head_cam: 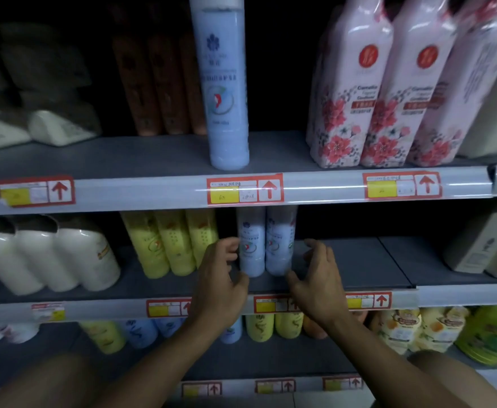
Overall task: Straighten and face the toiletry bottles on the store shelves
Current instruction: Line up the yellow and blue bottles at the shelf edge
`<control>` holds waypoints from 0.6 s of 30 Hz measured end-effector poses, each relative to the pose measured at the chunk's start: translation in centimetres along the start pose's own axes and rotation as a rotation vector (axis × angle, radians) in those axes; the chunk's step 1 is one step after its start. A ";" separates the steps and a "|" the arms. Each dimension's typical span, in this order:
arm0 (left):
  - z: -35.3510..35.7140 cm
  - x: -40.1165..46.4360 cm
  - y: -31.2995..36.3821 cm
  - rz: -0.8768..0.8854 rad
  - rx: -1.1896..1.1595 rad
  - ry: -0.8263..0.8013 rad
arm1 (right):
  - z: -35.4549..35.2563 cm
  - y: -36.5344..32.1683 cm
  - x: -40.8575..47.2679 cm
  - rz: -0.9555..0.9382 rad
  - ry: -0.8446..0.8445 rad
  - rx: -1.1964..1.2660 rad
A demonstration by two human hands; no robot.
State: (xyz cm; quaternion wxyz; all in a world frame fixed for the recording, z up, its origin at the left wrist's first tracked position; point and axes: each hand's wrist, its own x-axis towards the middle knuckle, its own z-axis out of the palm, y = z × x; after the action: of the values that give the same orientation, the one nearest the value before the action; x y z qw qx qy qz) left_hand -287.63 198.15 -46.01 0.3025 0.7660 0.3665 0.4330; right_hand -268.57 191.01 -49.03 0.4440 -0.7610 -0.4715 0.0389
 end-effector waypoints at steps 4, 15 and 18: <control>-1.2 -0.6 2.3 0.059 0.038 -0.005 | -1.3 -0.5 -1.2 -0.003 0.004 0.000; -6.3 0.4 9.3 0.238 0.026 0.074 | -5.4 -4.7 -4.8 -0.074 0.085 0.073; -7.6 1.1 11.2 0.263 0.024 0.102 | -7.7 -7.3 -4.4 -0.112 0.134 0.124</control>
State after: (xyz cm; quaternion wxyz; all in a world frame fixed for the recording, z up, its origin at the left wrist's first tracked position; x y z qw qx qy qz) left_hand -290.64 193.99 -33.40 0.2150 0.7879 0.2830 0.5030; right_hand -272.33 183.93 -40.75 0.5223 -0.7054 -0.4792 -0.0080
